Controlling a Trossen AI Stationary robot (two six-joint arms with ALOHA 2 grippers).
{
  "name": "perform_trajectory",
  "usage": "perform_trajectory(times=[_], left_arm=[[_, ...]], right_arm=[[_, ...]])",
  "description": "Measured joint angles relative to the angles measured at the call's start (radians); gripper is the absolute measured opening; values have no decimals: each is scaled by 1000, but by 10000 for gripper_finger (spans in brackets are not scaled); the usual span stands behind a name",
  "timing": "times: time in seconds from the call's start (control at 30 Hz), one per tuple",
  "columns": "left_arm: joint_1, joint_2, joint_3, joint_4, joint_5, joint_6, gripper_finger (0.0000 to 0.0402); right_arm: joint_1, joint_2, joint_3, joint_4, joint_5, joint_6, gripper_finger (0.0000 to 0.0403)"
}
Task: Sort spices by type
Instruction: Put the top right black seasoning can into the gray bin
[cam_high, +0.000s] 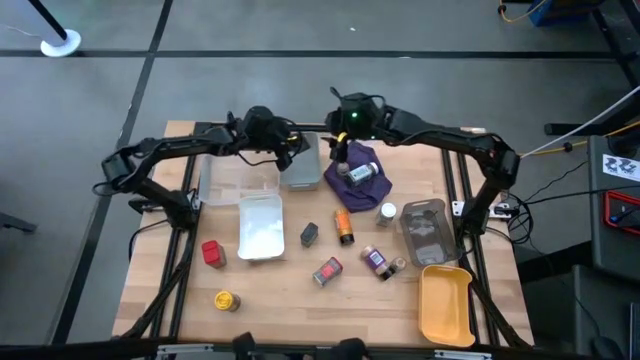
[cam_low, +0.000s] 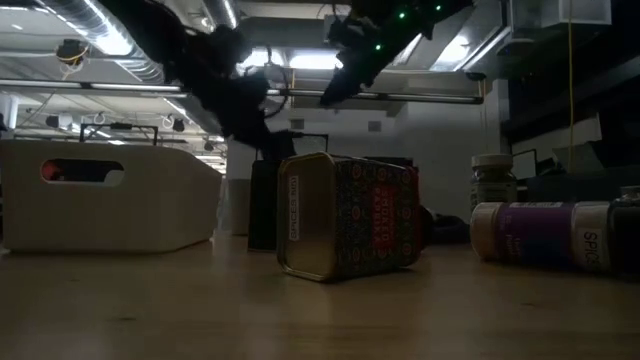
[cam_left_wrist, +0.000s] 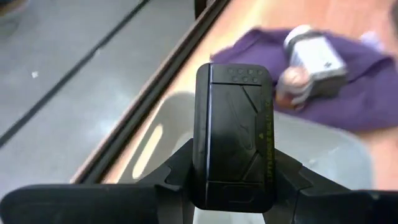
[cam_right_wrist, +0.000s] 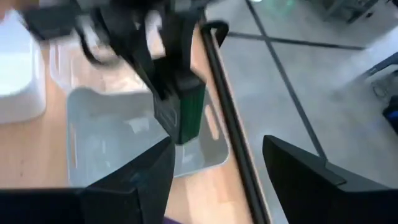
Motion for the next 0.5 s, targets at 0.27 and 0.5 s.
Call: perform_trajectory(times=[0.27, 0.5], left_arm=[[29, 137, 0, 9, 0, -6, 112], [44, 204, 0, 8, -10, -6, 112]], right_arm=[[-24, -38, 0, -1, -5, 2, 243], [-21, -27, 0, -9, -50, 7, 243]])
